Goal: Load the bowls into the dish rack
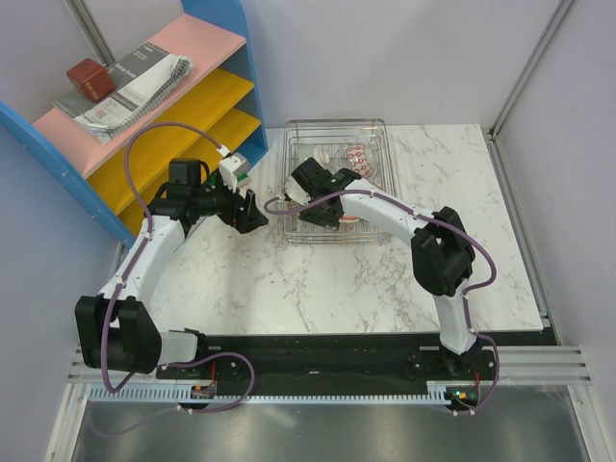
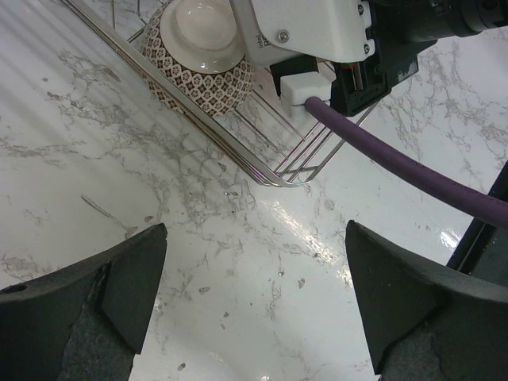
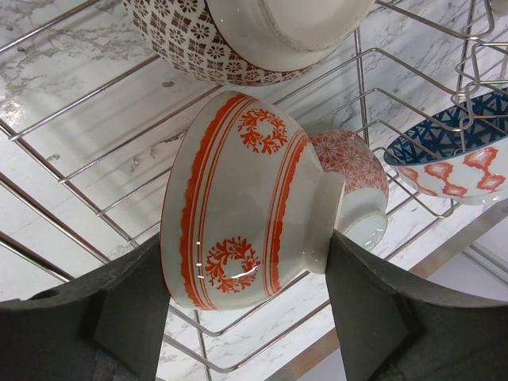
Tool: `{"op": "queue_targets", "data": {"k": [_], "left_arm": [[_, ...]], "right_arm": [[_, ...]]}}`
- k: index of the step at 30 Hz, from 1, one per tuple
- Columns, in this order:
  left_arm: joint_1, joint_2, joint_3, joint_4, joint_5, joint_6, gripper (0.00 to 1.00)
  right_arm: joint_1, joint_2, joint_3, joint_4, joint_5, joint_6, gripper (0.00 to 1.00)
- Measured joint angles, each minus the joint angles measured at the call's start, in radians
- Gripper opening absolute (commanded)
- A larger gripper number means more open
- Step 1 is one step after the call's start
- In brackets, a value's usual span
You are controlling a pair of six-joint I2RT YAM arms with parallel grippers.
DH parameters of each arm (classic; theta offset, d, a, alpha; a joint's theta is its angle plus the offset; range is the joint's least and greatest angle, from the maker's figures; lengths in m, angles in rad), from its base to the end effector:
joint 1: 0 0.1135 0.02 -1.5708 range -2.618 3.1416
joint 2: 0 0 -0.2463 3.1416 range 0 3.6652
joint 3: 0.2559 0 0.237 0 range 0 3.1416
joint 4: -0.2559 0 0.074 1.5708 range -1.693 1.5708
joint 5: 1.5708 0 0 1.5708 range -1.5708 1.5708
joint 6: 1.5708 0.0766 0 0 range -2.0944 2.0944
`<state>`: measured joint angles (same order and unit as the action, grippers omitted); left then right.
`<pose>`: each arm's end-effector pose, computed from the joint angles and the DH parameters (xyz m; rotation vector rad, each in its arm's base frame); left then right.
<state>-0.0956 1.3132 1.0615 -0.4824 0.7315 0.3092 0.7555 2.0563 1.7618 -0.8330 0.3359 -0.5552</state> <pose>0.2853 -0.0788 0.2649 0.7896 2.0294 -0.7157 0.3336 0.2795 0.1900 -1.5309 2.1573 -0.3864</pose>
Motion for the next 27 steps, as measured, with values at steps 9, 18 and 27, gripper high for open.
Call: {"op": "queue_targets", "data": {"k": [9, 18, 27], "left_arm": [[0.000, 0.000, -0.001, 0.000, 0.000, 0.000, 1.00], [0.000, -0.008, -0.001, 0.002, 0.000, 0.000, 1.00], [0.000, -0.010, -0.001, 0.002, 0.000, 0.001, 1.00]], "right_arm": [[-0.002, 0.000, 0.000, -0.035, -0.026, -0.002, 0.91], [-0.009, 0.000, 0.008, -0.063, -0.064, -0.007, 0.98], [-0.008, 0.008, 0.026, -0.119, -0.114, -0.007, 0.98]]}}
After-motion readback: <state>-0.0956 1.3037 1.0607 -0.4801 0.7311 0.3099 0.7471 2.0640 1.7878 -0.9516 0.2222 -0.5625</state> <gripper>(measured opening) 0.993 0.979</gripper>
